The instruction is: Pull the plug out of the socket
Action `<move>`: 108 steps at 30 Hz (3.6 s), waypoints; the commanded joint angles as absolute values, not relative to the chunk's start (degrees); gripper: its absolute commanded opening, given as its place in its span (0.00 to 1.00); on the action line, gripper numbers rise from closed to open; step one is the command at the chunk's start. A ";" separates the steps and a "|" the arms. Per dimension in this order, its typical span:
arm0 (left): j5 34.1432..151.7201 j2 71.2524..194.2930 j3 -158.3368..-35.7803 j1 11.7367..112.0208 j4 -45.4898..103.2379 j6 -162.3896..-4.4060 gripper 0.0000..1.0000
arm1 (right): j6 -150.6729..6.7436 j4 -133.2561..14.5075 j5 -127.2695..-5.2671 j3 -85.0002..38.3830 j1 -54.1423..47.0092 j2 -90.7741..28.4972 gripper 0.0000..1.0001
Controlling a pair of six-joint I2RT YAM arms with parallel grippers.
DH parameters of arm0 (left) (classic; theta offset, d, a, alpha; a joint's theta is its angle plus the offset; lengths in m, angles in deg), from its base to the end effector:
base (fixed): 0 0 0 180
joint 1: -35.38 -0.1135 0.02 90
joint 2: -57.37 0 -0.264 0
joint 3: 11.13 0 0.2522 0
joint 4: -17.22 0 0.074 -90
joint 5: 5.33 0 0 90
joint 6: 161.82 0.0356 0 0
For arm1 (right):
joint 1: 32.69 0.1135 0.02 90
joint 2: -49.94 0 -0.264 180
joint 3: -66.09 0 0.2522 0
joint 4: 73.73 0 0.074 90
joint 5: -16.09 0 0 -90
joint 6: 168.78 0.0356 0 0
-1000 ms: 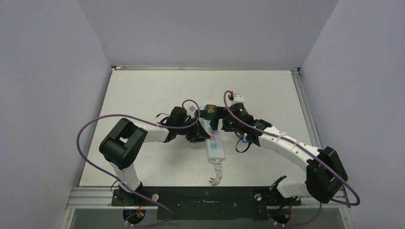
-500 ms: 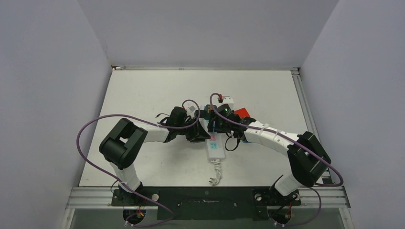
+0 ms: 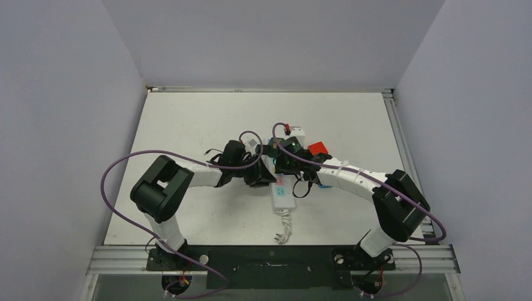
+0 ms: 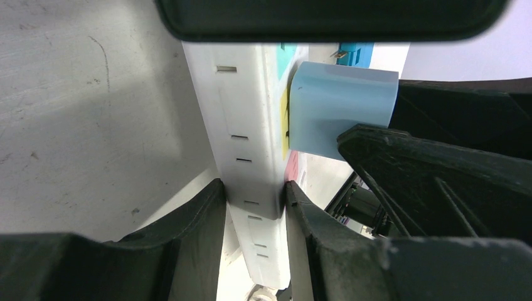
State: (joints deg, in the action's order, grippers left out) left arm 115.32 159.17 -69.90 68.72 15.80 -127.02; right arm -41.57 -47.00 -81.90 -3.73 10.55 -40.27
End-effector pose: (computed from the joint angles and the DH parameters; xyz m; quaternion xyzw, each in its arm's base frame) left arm 0.2712 -0.2001 0.1303 -0.0604 0.8843 -0.4485 0.1148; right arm 0.2450 0.2236 0.2096 -0.0234 0.9286 0.1860 0.3203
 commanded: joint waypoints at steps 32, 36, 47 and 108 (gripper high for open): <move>112.79 155.19 -70.94 67.02 18.17 -123.06 0.54 | -38.39 -54.04 -79.31 3.75 12.48 -32.90 0.05; 112.63 154.65 -70.94 67.02 18.06 -122.91 0.54 | -38.60 -53.72 -80.34 3.98 12.52 -31.76 0.05; 107.46 147.49 -73.23 66.93 23.73 -116.39 0.57 | -43.16 -48.46 -84.65 5.06 6.02 -24.60 0.05; 98.19 132.10 -74.64 61.80 30.89 -107.53 0.70 | -51.73 -50.72 -82.00 4.71 -3.71 -25.01 0.90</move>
State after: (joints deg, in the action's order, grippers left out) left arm 98.36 133.94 -71.98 62.45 31.67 -108.35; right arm -52.04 -52.27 -75.67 9.93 -7.72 -24.62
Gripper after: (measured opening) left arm 0.700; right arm 0.898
